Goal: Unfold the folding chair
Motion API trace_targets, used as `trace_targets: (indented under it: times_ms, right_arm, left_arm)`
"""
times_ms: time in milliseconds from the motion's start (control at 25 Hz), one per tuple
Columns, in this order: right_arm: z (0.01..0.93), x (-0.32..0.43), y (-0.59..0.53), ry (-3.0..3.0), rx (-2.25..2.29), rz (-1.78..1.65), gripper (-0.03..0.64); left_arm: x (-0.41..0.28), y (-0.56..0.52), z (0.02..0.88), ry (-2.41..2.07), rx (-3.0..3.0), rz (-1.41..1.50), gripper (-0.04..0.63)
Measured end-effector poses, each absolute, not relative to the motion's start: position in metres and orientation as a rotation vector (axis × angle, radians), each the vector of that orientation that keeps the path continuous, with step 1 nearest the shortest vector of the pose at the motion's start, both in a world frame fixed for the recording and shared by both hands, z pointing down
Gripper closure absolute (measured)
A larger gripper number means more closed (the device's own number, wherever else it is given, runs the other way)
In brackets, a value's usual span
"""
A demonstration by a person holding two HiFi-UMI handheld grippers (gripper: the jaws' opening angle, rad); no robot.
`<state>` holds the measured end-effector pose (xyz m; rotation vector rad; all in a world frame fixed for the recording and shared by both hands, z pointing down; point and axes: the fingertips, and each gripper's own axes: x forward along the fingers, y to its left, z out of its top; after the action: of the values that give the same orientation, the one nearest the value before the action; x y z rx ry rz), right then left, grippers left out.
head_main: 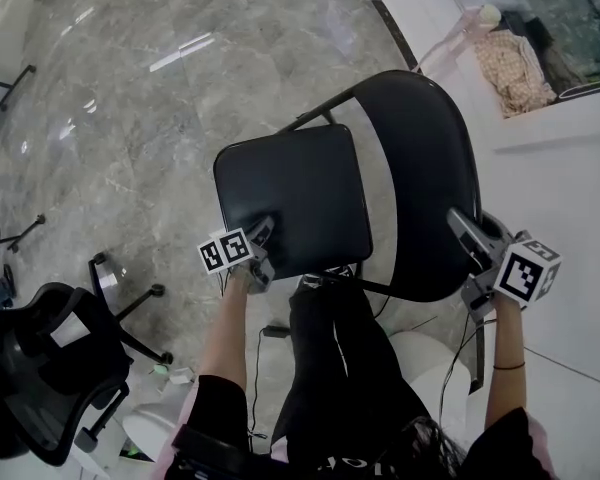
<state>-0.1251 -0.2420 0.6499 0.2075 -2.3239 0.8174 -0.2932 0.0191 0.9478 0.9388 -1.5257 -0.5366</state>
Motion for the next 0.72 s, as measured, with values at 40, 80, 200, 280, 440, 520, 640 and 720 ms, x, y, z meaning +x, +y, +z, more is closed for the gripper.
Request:
trace_targets:
  times_ms: [40,80,200,280,440,520,640,720]
  right_arm:
    - [0.651,-0.124,-0.242,-2.314,0.223,0.777,0.504]
    - [0.653,-0.123,-0.242,-2.302,0.236,0.74,0.498]
    - [0.653,-0.118,-0.242,-2.263,0.276,0.676,0.474]
    - [0.649,-0.114,-0.242,-2.247,0.309,0.683,0.466]
    - [0.62,-0.102,-0.255,-2.291,0.432,0.669,0.466]
    - [0.595,-0.097,-0.261,-2.333,0.458,0.662,0.466]
    - [0.565,-0.094,-0.254,-2.351,0.41,0.648,0.467]
    - [0.55,-0.097,-0.244,-2.354,0.365,0.604,0.468]
  left_arm:
    - [-0.292,0.021,0.946,-1.522,0.943,-0.531,0.572]
    - [-0.291,0.022,0.944,-1.515,0.949,-0.522,0.556]
    - [-0.284,0.023,0.936,-1.488,0.979,-0.481,0.497]
    - [-0.281,0.023,0.926,-1.487,0.991,-0.472,0.495]
    - [-0.279,0.02,0.895,-1.495,1.006,-0.521,0.495]
    - [-0.277,0.02,0.876,-1.501,1.026,-0.534,0.495]
    - [-0.274,0.02,0.843,-1.525,1.042,-0.566,0.495]
    - [-0.273,0.018,0.821,-1.544,1.039,-0.608,0.495]
